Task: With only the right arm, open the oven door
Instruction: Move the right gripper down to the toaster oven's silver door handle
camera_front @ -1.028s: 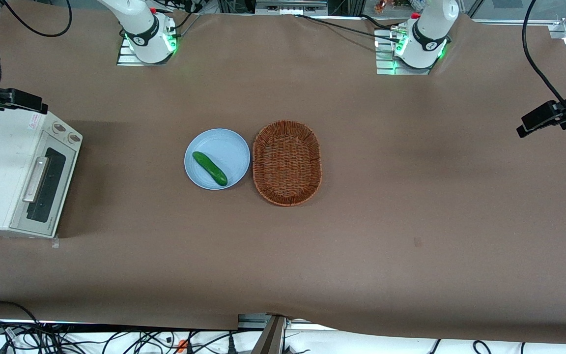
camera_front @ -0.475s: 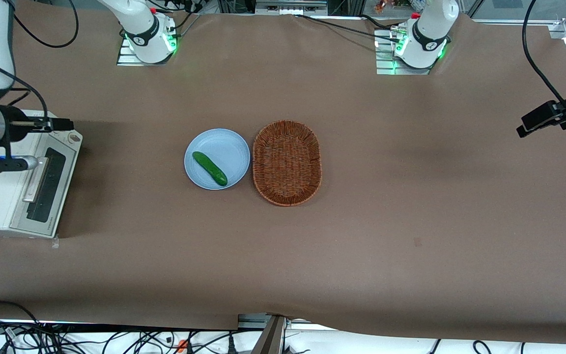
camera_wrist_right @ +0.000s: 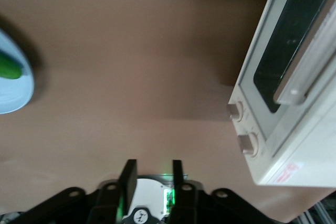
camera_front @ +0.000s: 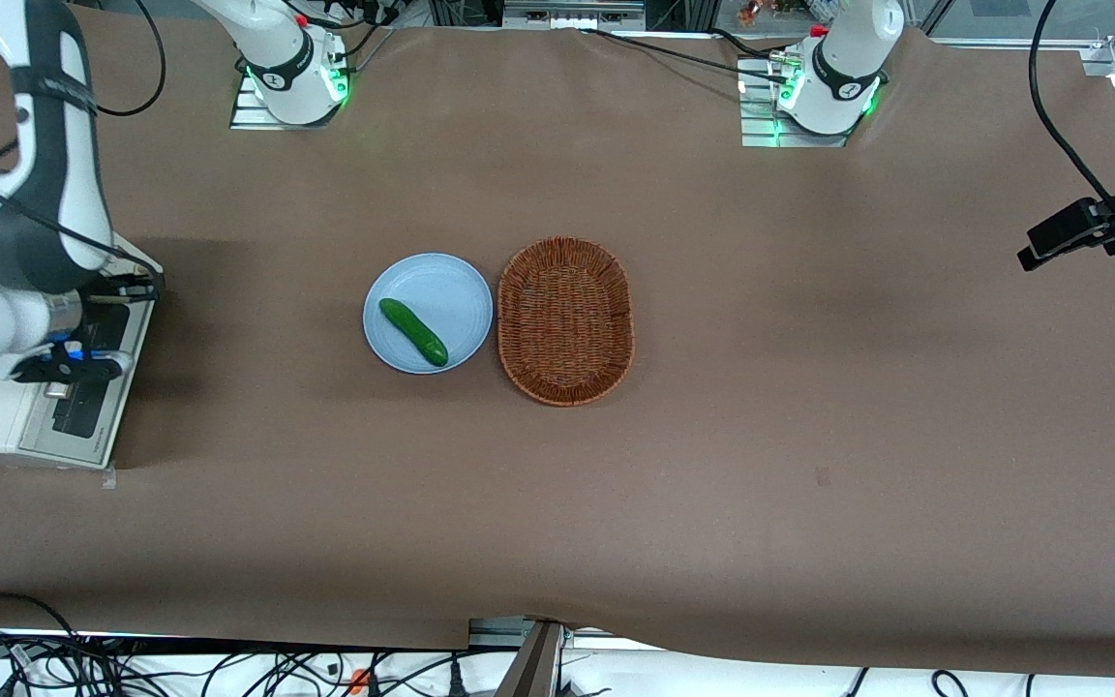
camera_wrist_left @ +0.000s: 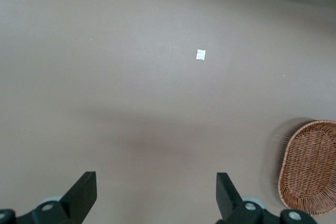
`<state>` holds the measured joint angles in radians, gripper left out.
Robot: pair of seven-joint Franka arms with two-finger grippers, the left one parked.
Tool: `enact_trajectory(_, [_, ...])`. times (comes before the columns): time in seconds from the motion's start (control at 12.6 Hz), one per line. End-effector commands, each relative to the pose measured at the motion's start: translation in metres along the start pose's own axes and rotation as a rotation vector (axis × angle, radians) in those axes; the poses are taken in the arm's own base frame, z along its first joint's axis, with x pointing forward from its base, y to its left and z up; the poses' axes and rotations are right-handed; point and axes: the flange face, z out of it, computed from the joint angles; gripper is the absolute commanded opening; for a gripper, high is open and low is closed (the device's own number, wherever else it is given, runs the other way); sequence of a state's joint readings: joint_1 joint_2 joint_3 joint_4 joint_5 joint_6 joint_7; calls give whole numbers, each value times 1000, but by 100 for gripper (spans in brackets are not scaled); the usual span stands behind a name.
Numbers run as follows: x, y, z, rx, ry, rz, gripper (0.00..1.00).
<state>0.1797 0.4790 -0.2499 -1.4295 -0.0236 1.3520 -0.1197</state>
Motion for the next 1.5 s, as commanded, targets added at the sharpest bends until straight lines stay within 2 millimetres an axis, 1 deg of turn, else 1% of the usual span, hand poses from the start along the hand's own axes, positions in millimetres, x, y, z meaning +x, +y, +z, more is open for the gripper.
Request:
enact_trajectory(0.0, [18, 0, 25, -70, 14, -23, 13])
enact_trajectory(0.08, [23, 3, 36, -111, 20, -35, 8])
enact_trajectory(0.16, [26, 2, 41, -158, 25, -77, 3])
enact_trajectory(0.24, [28, -1, 41, -222, 25, -136, 0])
enact_trajectory(0.47, [31, 7, 37, -332, 20, -245, 0])
enact_trajectory(0.63, [34, 15, 30, -417, 26, -334, 0])
enact_trajectory(0.87, [39, 32, 27, -480, 32, -409, 0])
enact_trajectory(1.27, [44, 54, 43, -481, 49, -462, 0])
enact_trajectory(1.42, [42, 56, 42, -479, 47, -473, 0])
